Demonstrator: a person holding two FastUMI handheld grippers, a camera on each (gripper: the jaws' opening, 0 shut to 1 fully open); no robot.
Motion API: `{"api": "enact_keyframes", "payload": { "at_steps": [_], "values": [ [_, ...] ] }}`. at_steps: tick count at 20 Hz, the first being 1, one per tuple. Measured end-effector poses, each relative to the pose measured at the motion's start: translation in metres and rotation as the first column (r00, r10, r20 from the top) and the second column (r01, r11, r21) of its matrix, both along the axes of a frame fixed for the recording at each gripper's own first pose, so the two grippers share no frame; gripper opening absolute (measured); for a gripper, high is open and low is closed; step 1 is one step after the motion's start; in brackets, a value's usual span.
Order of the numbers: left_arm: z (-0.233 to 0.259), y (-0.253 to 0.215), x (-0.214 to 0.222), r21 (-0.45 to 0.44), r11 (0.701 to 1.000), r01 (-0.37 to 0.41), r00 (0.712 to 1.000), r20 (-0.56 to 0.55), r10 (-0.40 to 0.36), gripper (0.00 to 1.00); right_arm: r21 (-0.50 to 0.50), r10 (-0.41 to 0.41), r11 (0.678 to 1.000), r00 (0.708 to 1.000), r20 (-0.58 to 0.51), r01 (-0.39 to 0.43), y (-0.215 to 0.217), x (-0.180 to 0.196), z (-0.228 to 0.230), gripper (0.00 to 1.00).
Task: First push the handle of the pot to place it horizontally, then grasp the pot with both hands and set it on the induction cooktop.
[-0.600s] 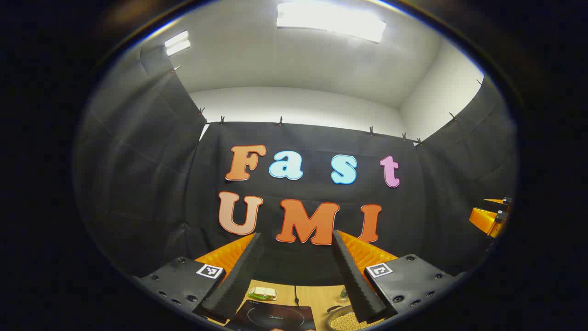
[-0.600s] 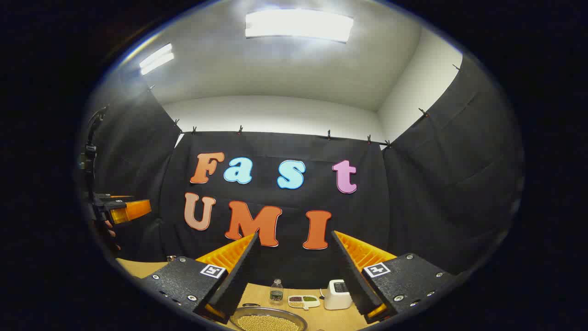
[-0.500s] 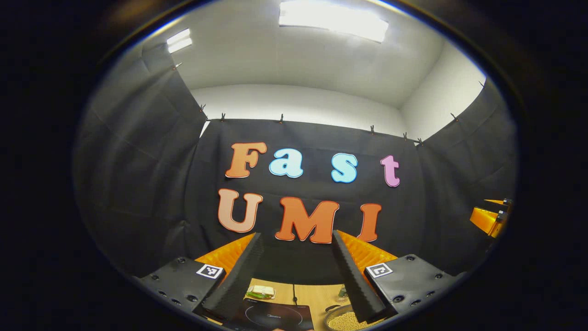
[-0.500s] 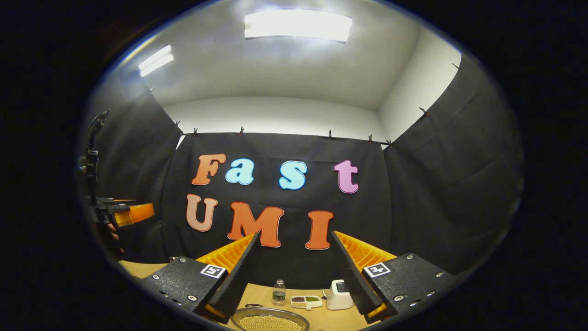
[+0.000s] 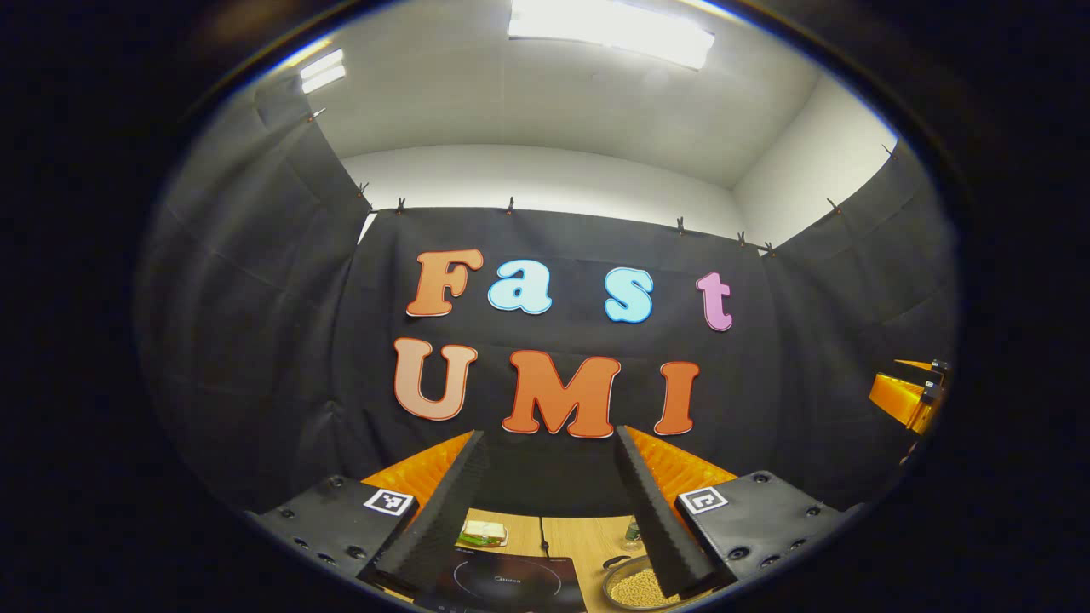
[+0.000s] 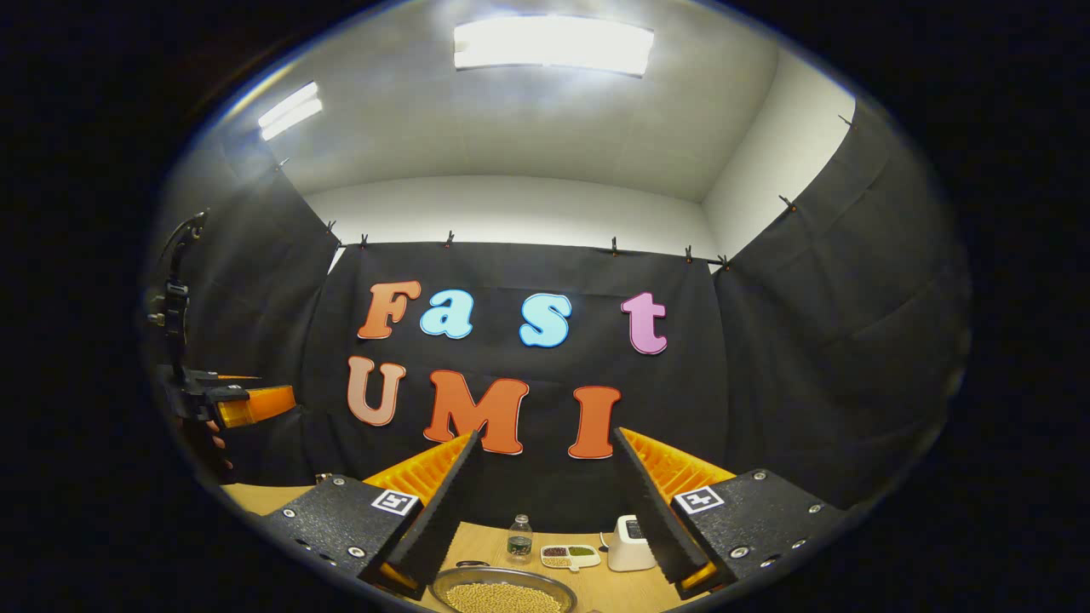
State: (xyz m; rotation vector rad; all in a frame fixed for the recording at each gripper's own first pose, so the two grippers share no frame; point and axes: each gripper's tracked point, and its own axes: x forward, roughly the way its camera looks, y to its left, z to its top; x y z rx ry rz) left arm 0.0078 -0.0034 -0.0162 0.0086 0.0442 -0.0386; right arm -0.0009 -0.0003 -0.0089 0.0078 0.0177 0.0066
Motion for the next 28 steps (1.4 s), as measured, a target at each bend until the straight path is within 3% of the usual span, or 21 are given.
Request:
{"api": "enact_keyframes", "payload": {
  "at_steps": [8,20,28],
  "values": [
    [-0.003,-0.004,-0.001,0.012,1.000,0.009,1.000,0.008,-0.009,0.96,0.002,0.000,1.000,1.000,-0.007,0.000,-0.003,0.001,-0.003,0.94],
    [-0.003,0.000,-0.006,0.078,0.997,0.006,0.999,0.039,-0.009,0.98,0.041,0.012,0.999,0.994,-0.104,-0.008,-0.006,0.004,-0.042,0.93],
    [-0.014,0.003,0.007,0.075,0.997,0.019,0.999,0.028,-0.021,0.98,0.089,0.061,0.995,0.971,-0.233,-0.041,0.001,-0.010,-0.106,0.84]
  ]
}}
